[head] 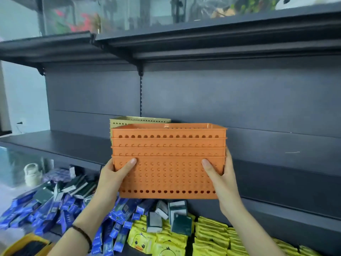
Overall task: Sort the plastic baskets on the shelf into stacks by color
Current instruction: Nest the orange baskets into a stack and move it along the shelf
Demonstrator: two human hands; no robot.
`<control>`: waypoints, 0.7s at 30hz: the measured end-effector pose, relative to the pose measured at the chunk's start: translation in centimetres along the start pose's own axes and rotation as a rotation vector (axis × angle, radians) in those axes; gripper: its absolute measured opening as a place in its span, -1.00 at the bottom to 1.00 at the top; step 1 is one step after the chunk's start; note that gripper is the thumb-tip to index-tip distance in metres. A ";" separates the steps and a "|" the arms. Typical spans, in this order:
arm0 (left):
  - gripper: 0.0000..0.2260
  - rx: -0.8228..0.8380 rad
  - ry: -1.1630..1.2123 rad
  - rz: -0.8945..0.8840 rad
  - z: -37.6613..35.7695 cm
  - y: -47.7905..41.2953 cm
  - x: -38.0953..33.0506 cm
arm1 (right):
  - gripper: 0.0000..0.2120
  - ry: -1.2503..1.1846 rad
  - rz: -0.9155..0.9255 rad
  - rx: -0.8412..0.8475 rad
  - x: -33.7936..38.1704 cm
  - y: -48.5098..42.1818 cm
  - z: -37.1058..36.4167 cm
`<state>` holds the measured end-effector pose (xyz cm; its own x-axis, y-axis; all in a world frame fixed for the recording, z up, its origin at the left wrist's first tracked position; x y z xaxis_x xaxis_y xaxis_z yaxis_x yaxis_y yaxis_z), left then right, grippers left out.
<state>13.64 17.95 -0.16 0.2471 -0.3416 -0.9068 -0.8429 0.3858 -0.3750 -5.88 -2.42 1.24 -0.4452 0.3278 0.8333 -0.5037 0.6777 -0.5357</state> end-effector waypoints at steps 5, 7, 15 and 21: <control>-0.65 -0.071 -0.071 0.012 12.2 -1.2 -1.0 | -0.25 -0.047 -0.012 0.076 -1.9 2.3 -11.8; -0.44 -0.090 -0.097 0.014 16.3 -2.0 -1.2 | -0.28 -0.060 -0.030 0.113 -2.9 2.5 -16.0; -0.18 -0.204 -0.146 -0.006 29.5 -9.7 2.0 | -0.32 -0.109 -0.068 0.213 -9.4 -0.6 -31.2; -0.20 -0.241 -0.160 -0.044 37.3 -22.0 4.2 | -0.27 -0.125 -0.025 0.242 -15.1 -8.1 -42.7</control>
<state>51.01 39.99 -2.96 0.3422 -0.2061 -0.9168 -0.9142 0.1527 -0.3755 36.52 15.24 -1.22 -0.5105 0.2189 0.8315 -0.6717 0.5022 -0.5446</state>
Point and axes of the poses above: each hand's wrist, its own y-axis away from the middle knuckle, its own z-axis out of the back of the hand, x = y × z, the point moved 4 cm from there along -y, towards the middle knuckle, and after that the axes turned 2 degrees about -z, right-handed, at the moved point
